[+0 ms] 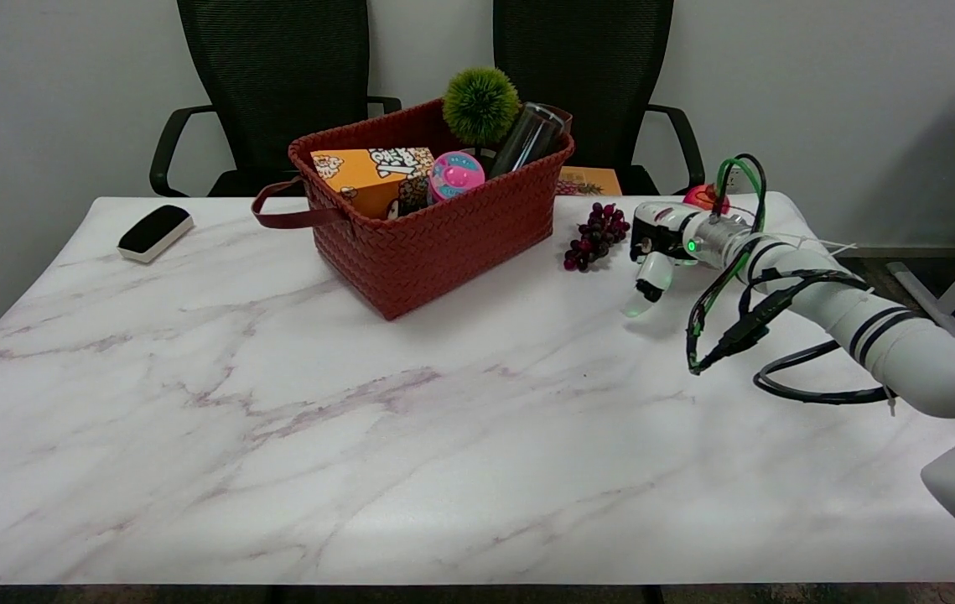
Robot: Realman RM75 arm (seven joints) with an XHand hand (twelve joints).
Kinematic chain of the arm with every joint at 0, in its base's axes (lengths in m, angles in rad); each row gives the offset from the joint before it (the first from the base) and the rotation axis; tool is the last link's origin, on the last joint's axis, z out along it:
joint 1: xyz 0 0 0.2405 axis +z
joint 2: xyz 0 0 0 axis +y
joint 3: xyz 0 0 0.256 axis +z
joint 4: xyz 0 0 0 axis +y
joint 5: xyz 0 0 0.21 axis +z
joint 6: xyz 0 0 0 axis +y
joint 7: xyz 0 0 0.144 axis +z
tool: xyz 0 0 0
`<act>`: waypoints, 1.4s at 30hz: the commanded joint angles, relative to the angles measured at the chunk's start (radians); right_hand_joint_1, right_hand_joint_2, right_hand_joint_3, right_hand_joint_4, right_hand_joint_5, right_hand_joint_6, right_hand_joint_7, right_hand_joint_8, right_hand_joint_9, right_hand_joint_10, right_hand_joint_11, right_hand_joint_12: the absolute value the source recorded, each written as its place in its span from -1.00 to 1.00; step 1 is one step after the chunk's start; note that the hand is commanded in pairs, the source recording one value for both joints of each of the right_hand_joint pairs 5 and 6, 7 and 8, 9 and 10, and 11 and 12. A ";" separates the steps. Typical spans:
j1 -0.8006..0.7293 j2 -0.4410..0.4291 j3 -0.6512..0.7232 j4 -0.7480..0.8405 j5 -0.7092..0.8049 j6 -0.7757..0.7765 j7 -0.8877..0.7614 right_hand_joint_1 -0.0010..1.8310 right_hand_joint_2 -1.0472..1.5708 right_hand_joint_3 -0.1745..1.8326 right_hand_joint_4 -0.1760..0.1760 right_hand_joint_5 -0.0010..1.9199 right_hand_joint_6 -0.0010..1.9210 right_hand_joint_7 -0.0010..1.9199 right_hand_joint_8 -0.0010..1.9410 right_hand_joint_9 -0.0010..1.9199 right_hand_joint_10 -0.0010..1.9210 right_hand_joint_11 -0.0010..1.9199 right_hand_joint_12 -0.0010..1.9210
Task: Pick up the stainless steel scoop.
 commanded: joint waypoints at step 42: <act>-0.362 0.028 0.369 0.390 -0.178 0.121 0.000 0.19 0.49 -0.18 0.00 0.84 0.84 1.00 0.98 0.77 0.77 1.00 1.00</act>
